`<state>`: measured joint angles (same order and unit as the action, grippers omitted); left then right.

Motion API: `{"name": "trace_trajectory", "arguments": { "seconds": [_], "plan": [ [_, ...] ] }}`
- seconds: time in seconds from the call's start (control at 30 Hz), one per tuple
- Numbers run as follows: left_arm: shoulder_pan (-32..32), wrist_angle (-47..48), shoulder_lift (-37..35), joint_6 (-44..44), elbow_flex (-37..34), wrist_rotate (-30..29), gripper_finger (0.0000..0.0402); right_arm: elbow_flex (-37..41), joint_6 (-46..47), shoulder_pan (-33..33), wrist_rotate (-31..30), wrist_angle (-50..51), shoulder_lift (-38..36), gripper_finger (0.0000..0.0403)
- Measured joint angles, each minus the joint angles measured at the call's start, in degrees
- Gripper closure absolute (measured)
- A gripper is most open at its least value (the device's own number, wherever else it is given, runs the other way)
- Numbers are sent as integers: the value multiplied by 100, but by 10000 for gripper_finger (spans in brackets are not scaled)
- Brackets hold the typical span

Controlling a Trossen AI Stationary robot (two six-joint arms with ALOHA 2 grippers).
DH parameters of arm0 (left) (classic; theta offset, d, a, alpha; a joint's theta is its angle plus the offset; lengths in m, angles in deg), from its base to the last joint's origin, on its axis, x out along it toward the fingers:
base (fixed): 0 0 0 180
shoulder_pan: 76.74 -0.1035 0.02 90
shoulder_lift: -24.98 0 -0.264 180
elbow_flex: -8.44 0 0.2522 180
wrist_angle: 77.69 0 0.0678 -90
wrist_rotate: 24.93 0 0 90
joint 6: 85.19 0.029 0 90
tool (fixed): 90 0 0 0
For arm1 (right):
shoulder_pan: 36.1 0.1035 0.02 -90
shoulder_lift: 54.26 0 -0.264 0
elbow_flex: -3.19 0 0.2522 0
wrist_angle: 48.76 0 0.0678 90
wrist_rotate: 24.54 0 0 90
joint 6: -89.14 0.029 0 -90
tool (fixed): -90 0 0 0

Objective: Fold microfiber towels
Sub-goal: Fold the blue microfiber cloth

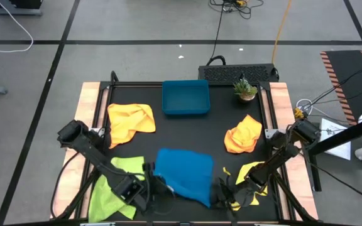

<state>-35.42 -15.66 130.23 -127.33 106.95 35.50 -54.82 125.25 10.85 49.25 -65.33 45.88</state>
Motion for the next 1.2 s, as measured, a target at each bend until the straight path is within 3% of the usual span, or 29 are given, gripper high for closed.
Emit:
{"name": "trace_trajectory", "arguments": {
  "seconds": [0.17, 0.27, 0.5, 0.63, 0.9, 1.2],
  "plan": [
    [283, -1278, 53, 12, -257, 113, 397, 0, 357, 271, -20, 520, -241, 403],
    [349, -1502, 250, 74, -281, 213, 398, -69, 273, 362, -29, 515, -312, 403],
    [242, -735, 431, 179, -291, 256, 398, -192, 57, 247, -486, 893, -343, 403],
    [123, -343, 393, 155, -291, -6, 394, -192, 106, 77, -792, 1438, -389, 403],
    [-334, 185, 367, 393, -285, -89, 397, -190, 265, 29, -1794, 2658, -1082, 403],
    [-1010, 212, 367, 788, -285, -97, 395, -186, 651, -359, -1861, 3507, -1088, 403]
  ]
}}
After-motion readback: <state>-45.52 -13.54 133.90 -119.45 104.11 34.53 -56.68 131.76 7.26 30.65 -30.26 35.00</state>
